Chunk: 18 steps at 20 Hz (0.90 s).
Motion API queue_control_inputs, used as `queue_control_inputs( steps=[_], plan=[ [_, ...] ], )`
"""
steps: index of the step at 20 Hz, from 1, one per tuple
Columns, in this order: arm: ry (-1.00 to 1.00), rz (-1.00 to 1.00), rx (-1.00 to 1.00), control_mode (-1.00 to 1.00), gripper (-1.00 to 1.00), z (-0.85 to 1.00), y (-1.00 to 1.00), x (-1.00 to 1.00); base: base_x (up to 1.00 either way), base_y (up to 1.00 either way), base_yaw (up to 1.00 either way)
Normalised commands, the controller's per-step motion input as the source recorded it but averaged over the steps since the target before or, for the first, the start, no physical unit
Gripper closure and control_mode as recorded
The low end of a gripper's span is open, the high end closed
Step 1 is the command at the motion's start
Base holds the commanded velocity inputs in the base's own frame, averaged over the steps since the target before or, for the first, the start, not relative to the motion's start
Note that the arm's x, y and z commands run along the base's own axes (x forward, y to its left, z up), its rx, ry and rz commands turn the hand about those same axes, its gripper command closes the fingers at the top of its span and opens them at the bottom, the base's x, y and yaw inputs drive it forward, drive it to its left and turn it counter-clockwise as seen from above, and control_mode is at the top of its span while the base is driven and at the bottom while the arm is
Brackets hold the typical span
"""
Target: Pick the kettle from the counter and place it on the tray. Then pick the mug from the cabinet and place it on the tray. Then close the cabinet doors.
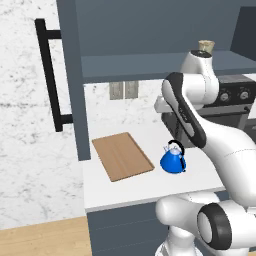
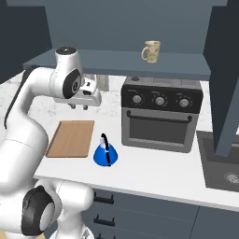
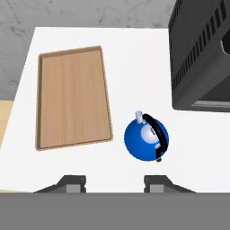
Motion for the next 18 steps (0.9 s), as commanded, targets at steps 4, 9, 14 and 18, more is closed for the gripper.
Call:
queue_control_inputs(
  steps=[4,9,14,18],
  plan=[
    [0.00,0.00,0.00,-1.00,-1.00,-0.05,-0.04,-0.12,0.00,0.00,0.00],
    [-0.03,0.02,0.00,-1.00,-1.00,-0.28,-0.31,-0.47,0.00,0.00,0.00],
    [-0.05,0.00,0.00,-1.00,-1.00,-0.28,-0.36,-0.54,0.00,0.00,0.00],
    [-0.02,0.00,0.00,-1.00,-1.00,-0.39,-0.28,-0.22,0.00,0.00,0.00]
  ],
)
